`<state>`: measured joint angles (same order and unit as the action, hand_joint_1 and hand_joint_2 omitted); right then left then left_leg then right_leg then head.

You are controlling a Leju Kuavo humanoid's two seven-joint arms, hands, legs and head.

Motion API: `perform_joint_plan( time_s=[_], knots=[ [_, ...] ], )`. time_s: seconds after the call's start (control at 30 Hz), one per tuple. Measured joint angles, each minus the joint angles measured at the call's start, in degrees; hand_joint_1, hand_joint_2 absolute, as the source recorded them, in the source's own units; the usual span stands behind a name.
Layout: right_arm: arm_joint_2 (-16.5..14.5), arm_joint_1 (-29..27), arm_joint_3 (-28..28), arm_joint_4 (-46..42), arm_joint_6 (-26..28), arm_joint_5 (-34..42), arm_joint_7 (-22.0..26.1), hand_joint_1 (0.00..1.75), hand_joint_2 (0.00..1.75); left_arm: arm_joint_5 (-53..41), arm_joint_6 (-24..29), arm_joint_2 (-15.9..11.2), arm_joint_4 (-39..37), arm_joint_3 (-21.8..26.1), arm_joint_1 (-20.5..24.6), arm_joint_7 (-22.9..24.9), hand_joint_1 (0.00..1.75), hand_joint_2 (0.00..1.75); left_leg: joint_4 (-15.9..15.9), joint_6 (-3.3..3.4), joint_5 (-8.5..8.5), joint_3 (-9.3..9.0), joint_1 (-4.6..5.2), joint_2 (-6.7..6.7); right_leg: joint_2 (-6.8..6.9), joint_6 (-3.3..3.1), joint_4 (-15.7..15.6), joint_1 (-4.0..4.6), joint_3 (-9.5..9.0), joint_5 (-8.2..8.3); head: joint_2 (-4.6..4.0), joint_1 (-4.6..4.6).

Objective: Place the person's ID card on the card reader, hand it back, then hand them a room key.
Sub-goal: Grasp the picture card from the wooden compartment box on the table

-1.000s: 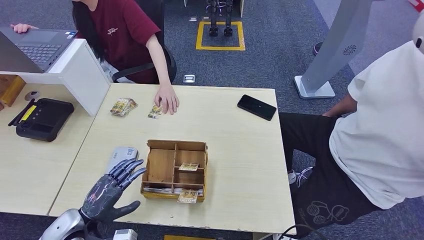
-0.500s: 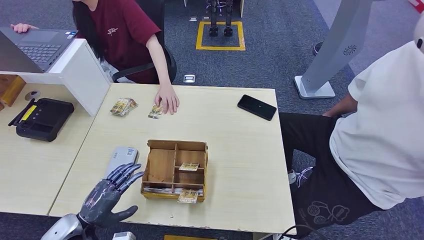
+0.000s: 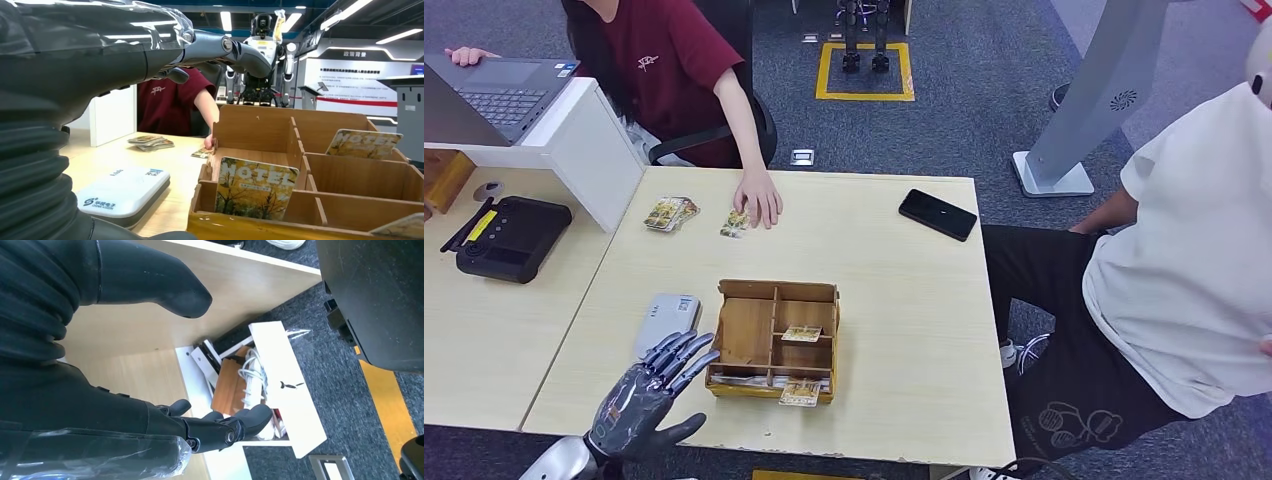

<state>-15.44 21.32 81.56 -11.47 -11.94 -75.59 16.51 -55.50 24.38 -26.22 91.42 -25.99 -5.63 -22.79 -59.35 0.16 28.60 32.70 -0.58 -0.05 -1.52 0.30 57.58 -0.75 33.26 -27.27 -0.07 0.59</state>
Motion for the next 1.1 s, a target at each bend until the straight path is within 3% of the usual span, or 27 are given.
perform_joint_plan(
  time_s=[0.6, 1.1],
  knots=[
    [0.41, -0.99, -3.08, 0.35, -0.54, 2.87, -3.36, 0.0, 1.75, -1.05, 1.85, 0.09, -2.58, -2.14, 0.55, 2.48, 0.0, 1.75, 0.0, -0.01, 0.01, 0.0, 0.0, 0.0, -0.01, 0.0, 0.0, 0.0, 0.0, 0.0, 0.0, 0.0],
    [1.37, -4.1, -9.43, 0.45, -0.49, 7.2, -6.66, 0.0, 1.75, -2.92, 4.73, 0.25, -4.76, -2.85, 0.89, 4.56, 0.0, 1.75, 0.0, -0.01, 0.01, 0.04, 0.01, -0.01, 0.04, 0.0, 0.0, -0.01, 0.0, 0.0, 0.02, 0.08]
  ],
)
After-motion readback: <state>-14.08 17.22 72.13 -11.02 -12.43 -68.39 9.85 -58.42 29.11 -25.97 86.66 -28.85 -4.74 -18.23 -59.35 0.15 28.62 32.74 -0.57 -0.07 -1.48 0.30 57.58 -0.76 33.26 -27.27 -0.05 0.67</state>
